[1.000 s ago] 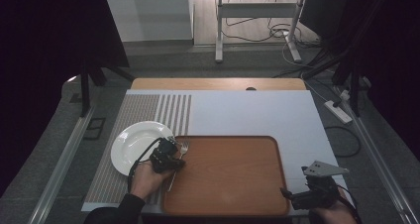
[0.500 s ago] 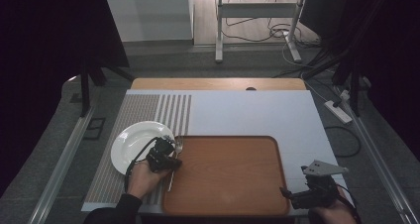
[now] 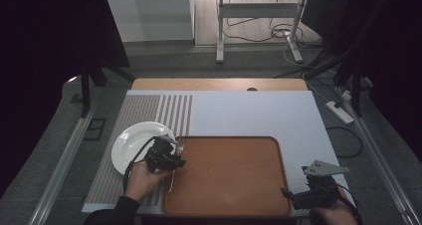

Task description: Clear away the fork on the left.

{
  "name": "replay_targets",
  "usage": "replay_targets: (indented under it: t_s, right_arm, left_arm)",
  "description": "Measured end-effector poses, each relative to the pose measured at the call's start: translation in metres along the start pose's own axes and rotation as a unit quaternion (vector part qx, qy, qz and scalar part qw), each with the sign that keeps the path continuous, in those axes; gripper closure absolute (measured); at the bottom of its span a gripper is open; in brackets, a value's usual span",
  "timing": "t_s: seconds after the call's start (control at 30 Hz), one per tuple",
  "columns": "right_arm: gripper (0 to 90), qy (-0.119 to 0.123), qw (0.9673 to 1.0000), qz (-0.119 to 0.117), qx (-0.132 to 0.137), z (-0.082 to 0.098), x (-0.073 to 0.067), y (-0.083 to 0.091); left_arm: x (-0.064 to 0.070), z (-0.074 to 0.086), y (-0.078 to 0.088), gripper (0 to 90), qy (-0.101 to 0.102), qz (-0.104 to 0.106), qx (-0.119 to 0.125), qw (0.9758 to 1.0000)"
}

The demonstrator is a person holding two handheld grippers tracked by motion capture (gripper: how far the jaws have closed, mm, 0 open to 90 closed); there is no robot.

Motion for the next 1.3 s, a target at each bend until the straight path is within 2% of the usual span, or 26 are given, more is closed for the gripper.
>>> replay_targets:
  t_s: [0.17, 0.43, 0.6, 0.8, 1.1, 1.3]
  right_arm:
    - [0.0, 0.0, 1.0, 0.0, 0.0, 0.0, 0.0, 0.0]
    - [0.0, 0.0, 1.0, 0.0, -0.001, 0.0, 0.0, 0.0]
    - [0.0, 0.0, 1.0, 0.001, -0.001, 0.0, 0.0, 0.0]
    - [0.0, -0.001, 1.0, 0.001, -0.001, 0.0, 0.0, 0.0]
    - [0.0, -0.004, 1.0, 0.0, 0.0, 0.0, 0.0, 0.0]
    - [0.0, -0.004, 1.0, 0.001, 0.0, 0.0, 0.001, 0.0]
  left_arm:
    - [0.003, -0.002, 0.004, 49.5, -0.015, -0.007, 0.016, 0.9997]
    - [0.002, 0.0, 0.011, 26.2, -0.015, -0.02, 0.039, 0.9989]
    - [0.002, 0.003, 0.017, 18.7, -0.015, -0.015, 0.047, 0.9987]
    - [0.001, 0.007, 0.022, 6.9, -0.017, -0.02, 0.061, 0.9978]
    - [-0.001, 0.013, 0.029, 0.0, -0.013, -0.021, 0.086, 0.996]
    - [-0.003, 0.02, 0.039, 0.0, -0.011, -0.023, 0.118, 0.9926]
Point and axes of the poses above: each handheld gripper's, and its own axes: y roughly backward along the jaws, z roughly out of its underside, x roughly to its right, the point moved 3 cm from there along -y, roughly forward along the jaws, and after that the axes turned 7 degrees about -y, right-handed, at the moved point
